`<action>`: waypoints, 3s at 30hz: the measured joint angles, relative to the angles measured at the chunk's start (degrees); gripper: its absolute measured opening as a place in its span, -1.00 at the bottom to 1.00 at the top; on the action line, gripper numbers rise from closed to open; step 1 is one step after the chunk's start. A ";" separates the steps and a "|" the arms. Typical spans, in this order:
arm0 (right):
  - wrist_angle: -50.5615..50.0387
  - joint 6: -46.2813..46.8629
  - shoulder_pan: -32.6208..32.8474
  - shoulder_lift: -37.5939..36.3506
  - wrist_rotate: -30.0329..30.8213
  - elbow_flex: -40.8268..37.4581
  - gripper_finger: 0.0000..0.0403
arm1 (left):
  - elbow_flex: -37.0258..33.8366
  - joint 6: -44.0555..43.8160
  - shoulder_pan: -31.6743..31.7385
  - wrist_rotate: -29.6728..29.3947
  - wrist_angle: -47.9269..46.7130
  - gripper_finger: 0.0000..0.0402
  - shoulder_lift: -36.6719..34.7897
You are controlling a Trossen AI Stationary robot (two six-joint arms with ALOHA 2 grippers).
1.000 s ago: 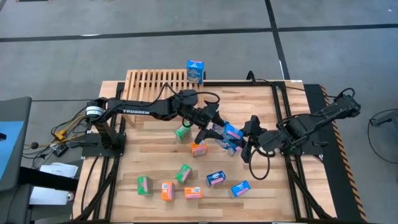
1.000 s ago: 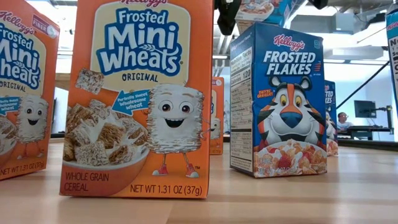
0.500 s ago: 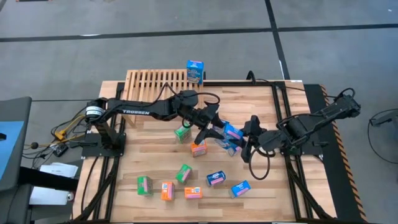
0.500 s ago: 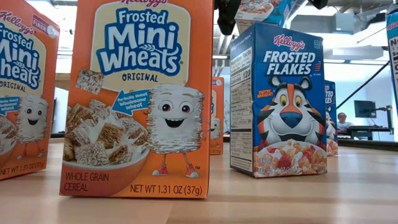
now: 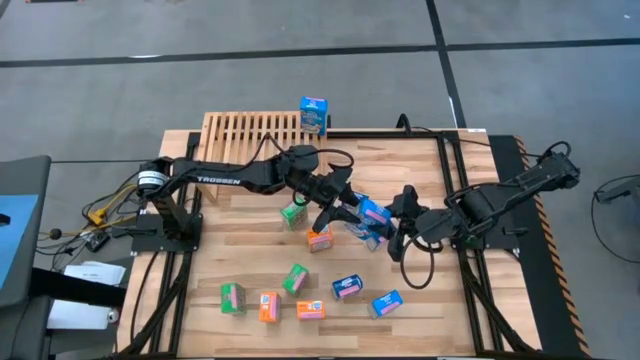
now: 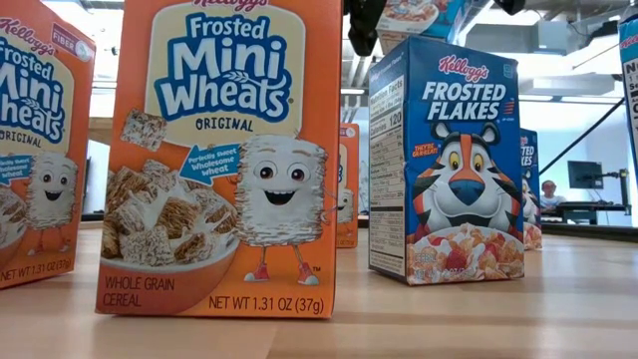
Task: Stack cereal on shelf
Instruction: Put the top light blue cereal box on the shelf aligned with the other light blue cereal box
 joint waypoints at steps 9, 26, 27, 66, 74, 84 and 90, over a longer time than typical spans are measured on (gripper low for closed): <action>0.38 2.66 3.00 -3.94 3.21 0.00 0.34 | 0.08 -5.27 5.14 3.36 1.02 -0.13 -2.17; -3.07 2.44 12.29 -9.46 20.03 0.00 0.34 | -7.74 -7.67 27.68 9.94 14.16 -0.14 -18.00; -3.12 2.48 12.00 -9.35 20.05 0.00 0.34 | -9.74 -8.28 28.17 8.95 17.05 -0.14 -18.23; -4.22 3.21 7.13 -8.92 19.51 -0.02 0.34 | -32.79 -8.91 34.31 3.15 57.33 -0.14 -4.83; -4.46 4.58 6.75 -8.92 19.53 -0.02 0.34 | -32.79 -11.28 36.16 5.66 60.03 -0.14 -4.81; -4.48 4.79 4.86 -8.94 19.32 -0.02 0.34 | -38.40 -9.77 35.75 1.95 65.26 -0.14 -4.74; -4.44 5.03 3.52 -8.93 18.25 -0.02 0.34 | -39.02 -10.41 36.47 0.70 69.17 -0.14 -4.74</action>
